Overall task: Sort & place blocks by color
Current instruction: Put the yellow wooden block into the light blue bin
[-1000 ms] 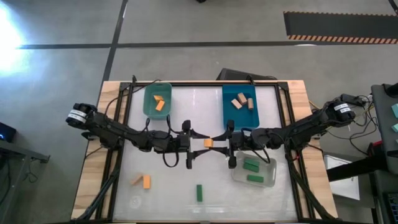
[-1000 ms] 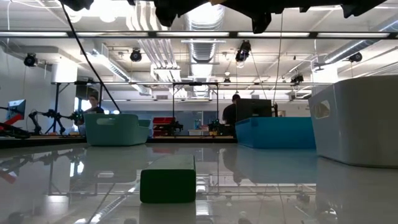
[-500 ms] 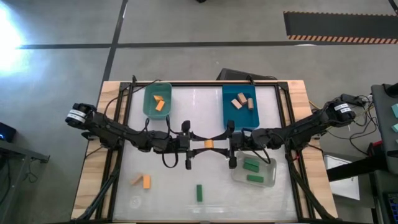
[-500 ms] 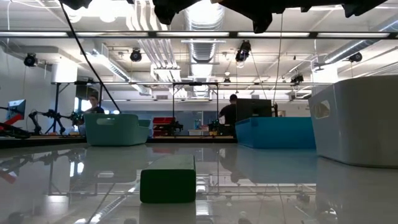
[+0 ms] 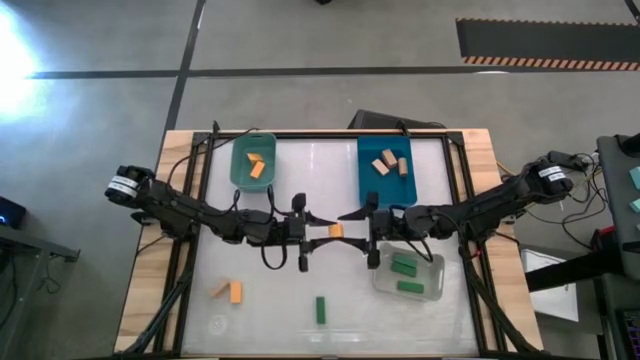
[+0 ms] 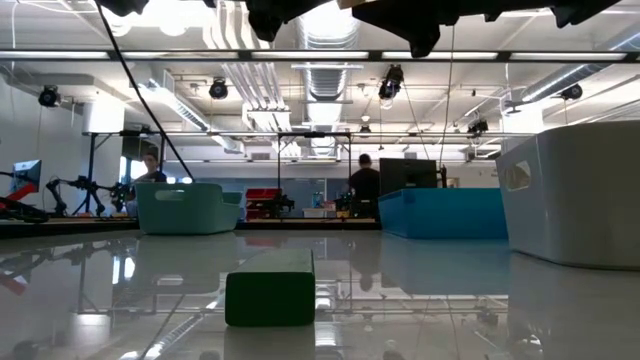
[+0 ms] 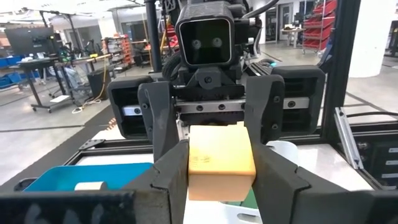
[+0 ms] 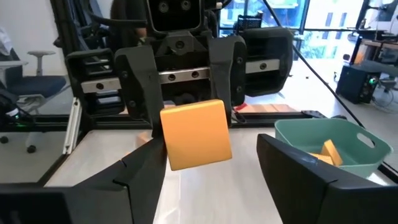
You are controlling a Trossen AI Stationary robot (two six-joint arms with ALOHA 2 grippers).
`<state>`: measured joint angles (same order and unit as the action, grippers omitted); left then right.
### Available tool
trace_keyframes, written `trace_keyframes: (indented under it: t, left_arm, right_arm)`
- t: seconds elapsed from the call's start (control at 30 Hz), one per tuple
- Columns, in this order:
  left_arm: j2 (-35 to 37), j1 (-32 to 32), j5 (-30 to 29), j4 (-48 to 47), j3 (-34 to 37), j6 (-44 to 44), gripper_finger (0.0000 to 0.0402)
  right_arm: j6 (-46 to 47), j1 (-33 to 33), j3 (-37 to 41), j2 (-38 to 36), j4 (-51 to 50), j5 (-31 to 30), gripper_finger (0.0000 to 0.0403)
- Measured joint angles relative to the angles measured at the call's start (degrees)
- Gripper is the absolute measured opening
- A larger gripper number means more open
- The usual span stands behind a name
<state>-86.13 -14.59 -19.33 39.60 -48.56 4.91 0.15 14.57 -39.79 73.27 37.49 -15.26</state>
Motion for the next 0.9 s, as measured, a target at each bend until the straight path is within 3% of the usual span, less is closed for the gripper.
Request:
trace_keyframes:
  t: [0.7,0.9]
  left_arm:
    - [0.0,0.5,-1.0,-0.4,0.0,0.0,0.0125]
    - [1.9,2.0,-9.2,-10.4,-0.6,-1.6,0.0125]
  right_arm:
    - [3.0,0.0,-0.1,-4.7,-11.3,1.8,0.0232]
    - [6.3,0.0,-0.1,-9.4,-19.3,1.1,0.0248]
